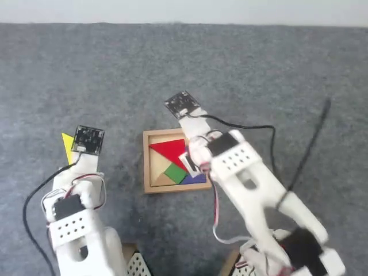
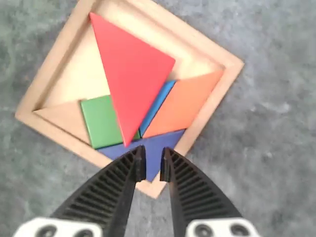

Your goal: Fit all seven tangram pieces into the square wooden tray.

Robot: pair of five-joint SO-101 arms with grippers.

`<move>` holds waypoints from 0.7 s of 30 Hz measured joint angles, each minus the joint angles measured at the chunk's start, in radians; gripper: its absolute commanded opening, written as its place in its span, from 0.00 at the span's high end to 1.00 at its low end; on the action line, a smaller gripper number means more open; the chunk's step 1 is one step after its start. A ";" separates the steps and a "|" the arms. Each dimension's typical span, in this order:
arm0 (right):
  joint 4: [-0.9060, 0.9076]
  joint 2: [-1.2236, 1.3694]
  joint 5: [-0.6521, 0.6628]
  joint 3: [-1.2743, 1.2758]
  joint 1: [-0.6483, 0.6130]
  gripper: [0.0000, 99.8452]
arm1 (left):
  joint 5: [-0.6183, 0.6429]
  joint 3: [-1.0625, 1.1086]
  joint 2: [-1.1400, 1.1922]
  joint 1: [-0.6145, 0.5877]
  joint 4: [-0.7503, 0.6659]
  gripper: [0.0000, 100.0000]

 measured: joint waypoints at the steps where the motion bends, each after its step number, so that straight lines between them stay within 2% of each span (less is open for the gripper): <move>1: -0.005 0.044 -0.003 -0.017 0.000 0.93 | -0.009 0.011 -0.009 -0.008 -0.002 0.99; 8: -0.023 0.241 -0.021 -0.109 -0.011 0.93 | -0.032 0.077 -0.060 0.046 -0.025 0.99; 21: -0.026 0.258 -0.021 -0.115 -0.089 0.93 | -0.038 0.143 -0.213 0.055 -0.025 0.99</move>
